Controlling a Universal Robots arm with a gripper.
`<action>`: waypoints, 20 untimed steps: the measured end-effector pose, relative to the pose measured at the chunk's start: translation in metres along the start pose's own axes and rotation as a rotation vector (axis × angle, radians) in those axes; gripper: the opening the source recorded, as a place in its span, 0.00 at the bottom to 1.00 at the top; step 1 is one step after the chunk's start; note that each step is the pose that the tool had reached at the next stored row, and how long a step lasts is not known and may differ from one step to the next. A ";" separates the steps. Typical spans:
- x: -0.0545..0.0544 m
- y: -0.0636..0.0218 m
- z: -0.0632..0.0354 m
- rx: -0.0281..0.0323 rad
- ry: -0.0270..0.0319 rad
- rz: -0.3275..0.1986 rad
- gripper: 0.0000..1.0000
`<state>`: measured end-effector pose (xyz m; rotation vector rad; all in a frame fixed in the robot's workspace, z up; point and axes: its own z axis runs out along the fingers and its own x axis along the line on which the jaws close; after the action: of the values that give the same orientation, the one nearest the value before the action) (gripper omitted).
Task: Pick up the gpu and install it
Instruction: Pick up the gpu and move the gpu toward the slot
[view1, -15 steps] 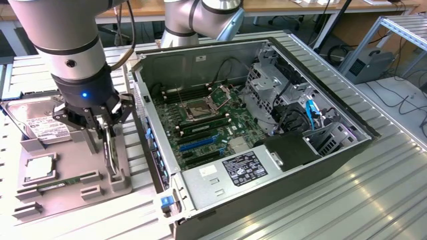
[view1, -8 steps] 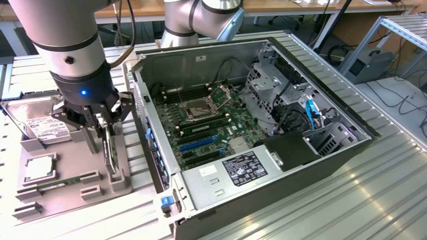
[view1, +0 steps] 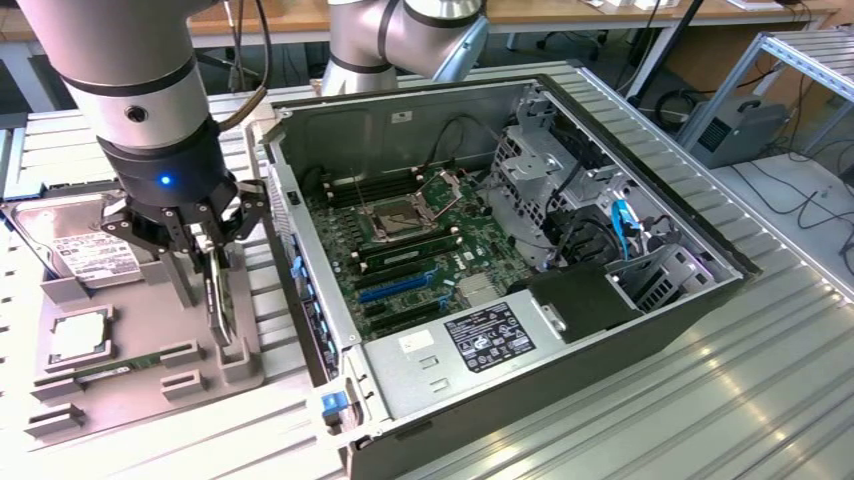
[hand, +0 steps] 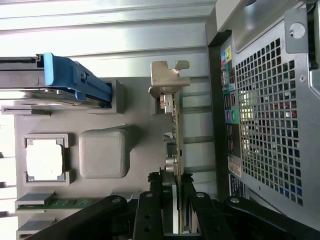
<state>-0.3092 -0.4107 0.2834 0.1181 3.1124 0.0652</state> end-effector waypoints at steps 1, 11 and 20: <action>0.000 0.0000 -0.0005 -0.0001 -0.0001 0.000 0.27; 0.000 0.0002 -0.0048 -0.0001 -0.0001 0.000 0.27; 0.000 0.0003 -0.0083 -0.0001 -0.0001 0.000 0.27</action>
<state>-0.3092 -0.4107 0.2917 0.1181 3.1123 0.0653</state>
